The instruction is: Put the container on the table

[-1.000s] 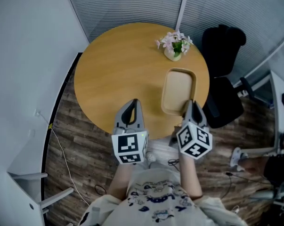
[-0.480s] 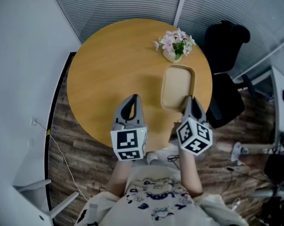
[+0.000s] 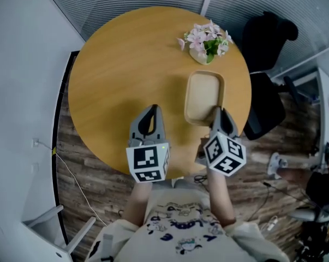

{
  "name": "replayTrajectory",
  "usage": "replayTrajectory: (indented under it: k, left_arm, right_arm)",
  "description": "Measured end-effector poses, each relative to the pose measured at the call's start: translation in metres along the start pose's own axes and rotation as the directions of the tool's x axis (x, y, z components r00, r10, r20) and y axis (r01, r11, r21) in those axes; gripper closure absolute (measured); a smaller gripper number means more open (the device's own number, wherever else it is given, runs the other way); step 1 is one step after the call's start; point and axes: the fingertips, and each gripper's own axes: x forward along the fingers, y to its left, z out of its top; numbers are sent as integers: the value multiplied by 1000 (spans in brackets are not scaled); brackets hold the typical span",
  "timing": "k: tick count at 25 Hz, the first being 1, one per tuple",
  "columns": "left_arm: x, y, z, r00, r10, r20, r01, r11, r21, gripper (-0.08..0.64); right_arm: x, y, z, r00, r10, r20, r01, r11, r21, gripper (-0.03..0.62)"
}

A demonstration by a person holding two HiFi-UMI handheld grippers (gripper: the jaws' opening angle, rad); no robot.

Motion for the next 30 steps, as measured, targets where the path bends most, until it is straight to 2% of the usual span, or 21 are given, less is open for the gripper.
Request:
replayTrajectory:
  k: [17,30]
  left_arm:
    - [53,15,-71,984,-24,-174,16,999,-50,557]
    - [65,15,-126,956,-28,-291,4,997,-83,557]
  right_arm:
    - [55,-11,-72,980,-49,-192,45,999,-25,572]
    - [74,-20,-130,943,-63,-328,55,998,-34,572]
